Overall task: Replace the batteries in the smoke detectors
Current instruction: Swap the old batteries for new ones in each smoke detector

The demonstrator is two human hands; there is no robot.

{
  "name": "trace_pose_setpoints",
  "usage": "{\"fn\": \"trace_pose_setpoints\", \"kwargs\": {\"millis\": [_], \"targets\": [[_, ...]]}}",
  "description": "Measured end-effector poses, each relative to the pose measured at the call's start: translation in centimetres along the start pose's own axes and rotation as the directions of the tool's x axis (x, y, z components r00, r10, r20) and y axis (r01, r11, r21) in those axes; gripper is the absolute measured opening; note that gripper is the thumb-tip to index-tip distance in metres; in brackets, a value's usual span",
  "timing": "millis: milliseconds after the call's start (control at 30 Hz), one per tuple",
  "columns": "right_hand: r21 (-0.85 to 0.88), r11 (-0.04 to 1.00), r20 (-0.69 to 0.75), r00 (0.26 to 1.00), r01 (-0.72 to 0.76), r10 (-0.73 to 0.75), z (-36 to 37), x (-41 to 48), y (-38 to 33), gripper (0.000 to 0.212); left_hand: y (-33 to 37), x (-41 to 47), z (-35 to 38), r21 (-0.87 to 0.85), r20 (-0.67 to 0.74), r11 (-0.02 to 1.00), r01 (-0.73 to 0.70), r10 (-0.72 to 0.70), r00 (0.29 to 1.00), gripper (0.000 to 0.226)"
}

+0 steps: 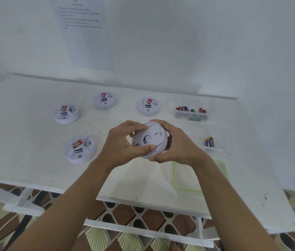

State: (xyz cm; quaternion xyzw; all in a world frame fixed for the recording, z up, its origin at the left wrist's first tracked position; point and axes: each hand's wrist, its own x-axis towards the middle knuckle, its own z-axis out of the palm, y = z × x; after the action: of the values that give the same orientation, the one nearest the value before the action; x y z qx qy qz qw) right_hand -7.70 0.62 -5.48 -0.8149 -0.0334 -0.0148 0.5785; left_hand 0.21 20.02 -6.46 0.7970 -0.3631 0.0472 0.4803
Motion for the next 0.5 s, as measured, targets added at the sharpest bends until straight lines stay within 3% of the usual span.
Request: {"fn": "trace_pose_setpoints", "kwargs": {"millis": [300, 500], "targets": [[-0.022, 1.000, 0.008, 1.000, 0.000, 0.000, 0.27, 0.58, 0.54, 0.092, -0.18, -0.01, -0.14, -0.001, 0.007, 1.000, 0.026, -0.026, 1.000, 0.053], [-0.031, 1.000, 0.005, 1.000, 0.005, -0.005, 0.35, 0.92, 0.77, 0.092, -0.14, 0.08, -0.04, 0.048, -0.002, 0.999, 0.008, -0.008, 1.000, 0.063]]}}
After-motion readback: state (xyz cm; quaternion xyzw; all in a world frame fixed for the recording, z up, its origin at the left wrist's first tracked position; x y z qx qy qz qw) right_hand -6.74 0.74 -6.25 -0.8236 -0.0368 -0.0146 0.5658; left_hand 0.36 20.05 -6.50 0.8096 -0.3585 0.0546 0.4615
